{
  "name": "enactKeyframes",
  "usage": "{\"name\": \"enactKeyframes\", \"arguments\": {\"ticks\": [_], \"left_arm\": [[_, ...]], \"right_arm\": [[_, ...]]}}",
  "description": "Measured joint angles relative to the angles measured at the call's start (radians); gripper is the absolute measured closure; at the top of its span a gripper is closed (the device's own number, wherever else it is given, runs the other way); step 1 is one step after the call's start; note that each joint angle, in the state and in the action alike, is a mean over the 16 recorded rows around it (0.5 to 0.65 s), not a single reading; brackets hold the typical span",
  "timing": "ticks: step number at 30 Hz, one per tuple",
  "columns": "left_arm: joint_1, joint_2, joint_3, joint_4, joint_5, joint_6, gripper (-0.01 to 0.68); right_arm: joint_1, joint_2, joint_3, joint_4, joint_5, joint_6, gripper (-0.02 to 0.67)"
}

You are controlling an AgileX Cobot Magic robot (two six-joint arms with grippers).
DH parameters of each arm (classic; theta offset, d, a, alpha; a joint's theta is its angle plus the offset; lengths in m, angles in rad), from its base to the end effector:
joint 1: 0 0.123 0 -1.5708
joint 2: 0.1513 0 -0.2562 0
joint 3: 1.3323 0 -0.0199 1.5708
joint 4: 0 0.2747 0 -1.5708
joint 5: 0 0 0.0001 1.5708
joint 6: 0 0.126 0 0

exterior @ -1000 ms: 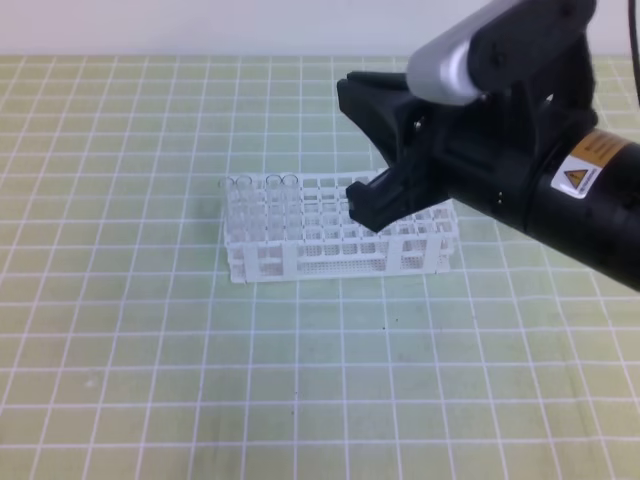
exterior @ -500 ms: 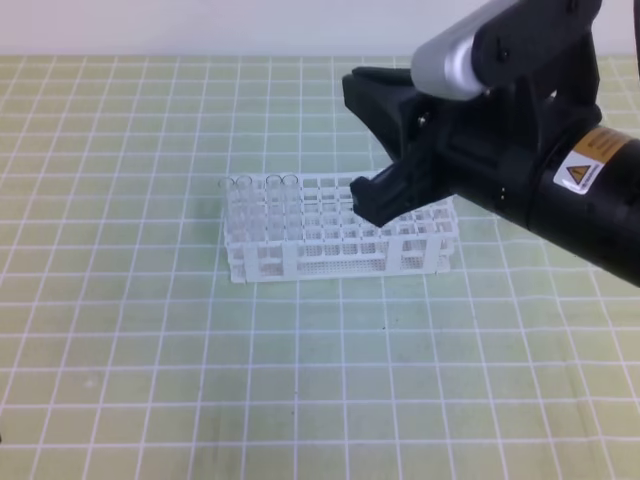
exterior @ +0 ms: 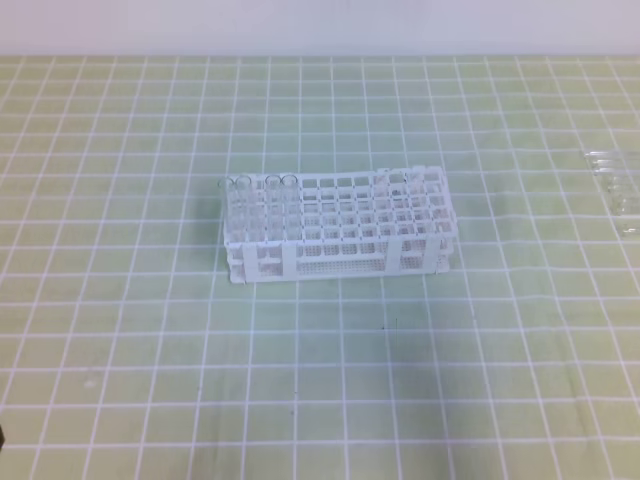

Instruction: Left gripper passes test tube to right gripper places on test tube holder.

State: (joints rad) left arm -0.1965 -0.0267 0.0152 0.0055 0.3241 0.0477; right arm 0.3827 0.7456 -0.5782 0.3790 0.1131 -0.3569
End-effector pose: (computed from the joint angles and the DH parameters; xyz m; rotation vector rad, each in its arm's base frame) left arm 0.1373 -0.0271 0.1735 0.2223 1.7835 -0.1011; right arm 0.2200 0.0943 0.2977 -0.3490 1.7328 0.3294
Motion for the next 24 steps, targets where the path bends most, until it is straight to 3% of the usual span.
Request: {"name": "enactKeyframes", "arguments": {"ticks": [5,10,17,24], "left_arm": [[0.0,0.0,0.0,-0.011,0.001,0.002,0.675],[0.0,0.003,-0.003,-0.015,0.003,0.005,0.675],[0.0,0.012,-0.008,-0.014,0.006,0.008,0.675],[0.011,0.009,-0.006,-0.015,0.004,0.009,0.675]], "right_arm": [[-0.171,-0.247,0.23,0.031,0.002,0.0,0.663],[-0.278,-0.476,0.413,0.055,0.005,0.0,0.663],[-0.326,-0.693,0.547,0.079,0.001,0.0,0.664],[-0.327,-0.764,0.579,0.107,-0.012,-0.002,0.664]]}}
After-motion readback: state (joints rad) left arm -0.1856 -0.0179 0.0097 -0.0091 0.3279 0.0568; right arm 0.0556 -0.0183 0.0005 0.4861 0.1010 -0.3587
